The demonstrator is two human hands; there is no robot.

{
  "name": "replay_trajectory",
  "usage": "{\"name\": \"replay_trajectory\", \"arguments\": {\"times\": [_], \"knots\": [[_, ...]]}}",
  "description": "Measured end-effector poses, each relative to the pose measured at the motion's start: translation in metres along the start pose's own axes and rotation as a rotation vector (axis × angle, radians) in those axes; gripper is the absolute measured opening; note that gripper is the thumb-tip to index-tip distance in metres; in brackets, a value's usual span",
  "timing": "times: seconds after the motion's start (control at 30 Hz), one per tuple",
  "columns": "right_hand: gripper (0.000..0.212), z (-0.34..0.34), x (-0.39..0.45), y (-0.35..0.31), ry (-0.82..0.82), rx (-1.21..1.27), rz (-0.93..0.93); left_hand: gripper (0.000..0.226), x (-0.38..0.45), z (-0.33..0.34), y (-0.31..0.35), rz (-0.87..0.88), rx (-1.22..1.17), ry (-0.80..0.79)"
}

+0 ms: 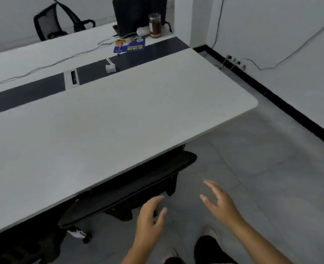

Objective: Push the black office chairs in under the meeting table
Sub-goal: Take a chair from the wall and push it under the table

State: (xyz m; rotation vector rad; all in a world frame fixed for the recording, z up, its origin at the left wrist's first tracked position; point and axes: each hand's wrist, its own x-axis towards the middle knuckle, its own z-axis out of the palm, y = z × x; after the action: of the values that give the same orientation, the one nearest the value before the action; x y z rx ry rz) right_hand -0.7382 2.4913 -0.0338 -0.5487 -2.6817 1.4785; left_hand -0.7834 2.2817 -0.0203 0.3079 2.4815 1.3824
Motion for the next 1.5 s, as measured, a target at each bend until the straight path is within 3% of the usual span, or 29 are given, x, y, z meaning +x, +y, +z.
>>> {"name": "replay_trajectory", "arguments": {"times": [0.1, 0.17, 0.23, 0.37, 0.47, 0.6, 0.67, 0.7, 0.77, 0.83, 0.87, 0.97, 1.17, 1.33, 1.43, 1.5], "knots": [[0.074, -0.028, -0.048, 0.046, -0.06, 0.008, 0.126, 0.039, 0.001, 0.057, 0.0, -0.111, -0.097, -0.155], [0.052, -0.048, -0.072, 0.089, -0.011, 0.086, 0.22, 0.039, 0.008, 0.098, 0.002, -0.176, -0.115, -0.236], [0.044, -0.078, -0.086, 0.113, 0.032, 0.175, 0.353, 0.045, 0.026, 0.135, 0.021, -0.187, -0.099, -0.347], [0.044, -0.159, -0.072, 0.152, 0.122, 0.296, 0.516, 0.039, 0.085, 0.224, 0.072, -0.207, -0.076, -0.445], [0.034, -0.225, -0.04, 0.182, 0.224, 0.298, 0.562, 0.032, 0.133, 0.282, 0.131, -0.087, -0.045, -0.508], [0.04, -0.306, 0.011, 0.197, 0.318, 0.364, 0.508, 0.024, 0.186, 0.332, 0.211, 0.044, -0.134, -0.489], [0.06, -0.333, 0.032, 0.208, 0.365, 0.353, 0.505, 0.02, 0.204, 0.349, 0.231, 0.052, -0.173, -0.484], [0.059, -0.343, 0.043, 0.215, 0.395, 0.36, 0.523, 0.018, 0.214, 0.357, 0.237, 0.041, -0.194, -0.476], [0.03, -0.358, 0.066, 0.227, 0.406, 0.382, 0.568, 0.018, 0.236, 0.374, 0.242, -0.019, -0.23, -0.461], [0.04, -0.368, 0.087, 0.24, 0.417, 0.406, 0.593, 0.023, 0.258, 0.388, 0.243, -0.076, -0.233, -0.435], [0.035, -0.375, 0.103, 0.248, 0.408, 0.405, 0.619, 0.027, 0.275, 0.398, 0.244, -0.099, -0.229, -0.411], [0.027, -0.411, 0.171, 0.258, 0.347, 0.352, 0.605, 0.028, 0.339, 0.421, 0.262, -0.131, -0.227, -0.356], [0.032, -0.495, 0.348, 0.237, 0.272, 0.226, 0.411, 0.024, 0.493, 0.451, 0.325, -0.067, -0.303, -0.289], [0.036, -0.53, 0.47, 0.235, 0.143, 0.258, 0.404, 0.025, 0.591, 0.459, 0.346, -0.08, -0.352, -0.183], [0.076, -0.544, 0.538, 0.238, 0.039, 0.255, 0.447, 0.024, 0.64, 0.466, 0.339, -0.172, -0.375, -0.087], [0.067, -0.554, 0.592, 0.242, -0.096, 0.267, 0.502, 0.021, 0.678, 0.471, 0.338, -0.214, -0.385, -0.025]]}}
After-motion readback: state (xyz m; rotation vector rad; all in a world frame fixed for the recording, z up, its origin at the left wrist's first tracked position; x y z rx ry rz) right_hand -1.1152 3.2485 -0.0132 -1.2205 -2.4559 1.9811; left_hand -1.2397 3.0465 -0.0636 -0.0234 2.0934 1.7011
